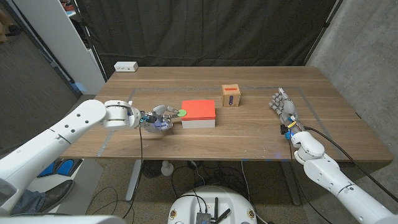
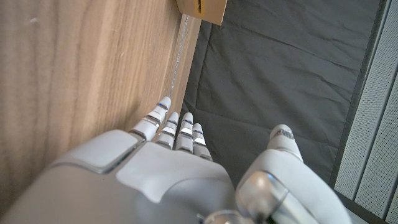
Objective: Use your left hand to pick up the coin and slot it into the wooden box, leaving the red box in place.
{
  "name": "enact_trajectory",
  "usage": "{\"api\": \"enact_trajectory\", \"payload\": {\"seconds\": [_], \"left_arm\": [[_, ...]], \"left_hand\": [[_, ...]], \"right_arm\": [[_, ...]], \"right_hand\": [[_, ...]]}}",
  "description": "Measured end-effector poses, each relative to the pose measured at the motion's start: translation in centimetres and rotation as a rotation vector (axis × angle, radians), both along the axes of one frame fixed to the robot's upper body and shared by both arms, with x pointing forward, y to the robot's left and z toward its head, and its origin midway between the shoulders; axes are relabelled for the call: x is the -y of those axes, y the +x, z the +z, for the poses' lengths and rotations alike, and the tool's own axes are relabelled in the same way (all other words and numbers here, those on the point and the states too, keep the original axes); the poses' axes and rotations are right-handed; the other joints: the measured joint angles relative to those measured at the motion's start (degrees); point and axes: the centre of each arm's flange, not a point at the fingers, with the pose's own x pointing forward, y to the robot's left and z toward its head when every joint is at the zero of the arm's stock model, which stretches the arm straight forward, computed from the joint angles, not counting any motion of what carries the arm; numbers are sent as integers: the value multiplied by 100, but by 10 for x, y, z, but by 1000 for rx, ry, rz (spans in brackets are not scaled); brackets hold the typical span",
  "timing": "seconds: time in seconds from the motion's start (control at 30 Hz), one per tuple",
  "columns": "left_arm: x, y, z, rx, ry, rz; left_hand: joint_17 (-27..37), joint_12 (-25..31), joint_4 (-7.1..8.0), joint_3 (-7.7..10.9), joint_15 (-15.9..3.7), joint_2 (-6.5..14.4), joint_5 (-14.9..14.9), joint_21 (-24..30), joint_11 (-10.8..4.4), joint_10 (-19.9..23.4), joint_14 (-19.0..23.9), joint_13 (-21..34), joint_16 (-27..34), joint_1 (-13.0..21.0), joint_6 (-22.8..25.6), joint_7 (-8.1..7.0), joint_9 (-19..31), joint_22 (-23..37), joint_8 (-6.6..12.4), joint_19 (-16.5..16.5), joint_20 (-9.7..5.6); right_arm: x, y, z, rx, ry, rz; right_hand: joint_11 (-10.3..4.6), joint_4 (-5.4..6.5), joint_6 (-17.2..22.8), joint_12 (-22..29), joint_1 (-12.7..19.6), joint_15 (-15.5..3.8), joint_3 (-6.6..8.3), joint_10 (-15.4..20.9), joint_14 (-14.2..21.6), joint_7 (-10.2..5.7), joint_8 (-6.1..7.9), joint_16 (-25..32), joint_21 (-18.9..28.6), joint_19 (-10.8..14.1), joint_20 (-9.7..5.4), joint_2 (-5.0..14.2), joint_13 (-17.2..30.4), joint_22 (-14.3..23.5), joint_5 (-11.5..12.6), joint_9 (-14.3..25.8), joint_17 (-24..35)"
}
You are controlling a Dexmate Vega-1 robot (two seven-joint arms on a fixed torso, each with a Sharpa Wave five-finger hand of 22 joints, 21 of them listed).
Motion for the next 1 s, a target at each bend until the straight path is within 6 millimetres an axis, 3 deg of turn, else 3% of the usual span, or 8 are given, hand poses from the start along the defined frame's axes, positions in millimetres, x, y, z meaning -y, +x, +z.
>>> {"api": "enact_trajectory", "payload": {"seconds": [0.17, 0.27, 0.5, 1.0], "left_arm": [[4, 0, -1, -9, 0, 8], [6, -1, -1, -14, -3, 16], [11, -2, -1, -10, -19, 36], [7, 1, -8, 25, -93, 48]], "left_hand": [[-2, -1, -61, 271, -2, 369, 88, 44, 21, -26, -2, 24, -10, 416, 249, -35, 198, 38, 220, -80, 32], [6, -1, -85, 355, -10, 483, 100, 117, 3, -59, -32, 34, -21, 591, 413, -40, 285, 91, 324, -106, 58], [41, -62, -109, 378, -10, 523, 149, 233, 3, -60, -31, 23, 5, 812, 545, -6, 319, 134, 442, -147, 78], [54, -59, -76, 410, 0, 552, 171, 365, 19, -18, 23, 6, 5, 978, 575, 24, 318, 231, 443, -178, 109]], "right_arm": [[1, 0, -2, 3, 9, 0], [2, 1, -5, 2, 17, 2], [3, 3, -7, 5, 29, 3], [-1, 0, -8, 3, 35, -15]], "right_hand": [[0, 0, 0, 0, 0, 0, 0, 0, 0, 0, 0, 0, 0, -10, 27, 0, 0, 0, 0, 0, 0], [31, 0, 0, 0, 0, 0, 0, 31, 0, 0, 0, 0, 0, -10, 27, 0, 0, 0, 0, 0, 0], [18, 1, 0, 0, 0, 0, 1, 44, 0, 0, 0, 0, 0, -10, 27, 0, 0, 0, 0, 0, -30], [1, 1, 0, 0, 0, 0, 1, 61, 0, 0, 0, 0, 0, -10, 26, 0, 26, 0, 0, 0, -13]]}}
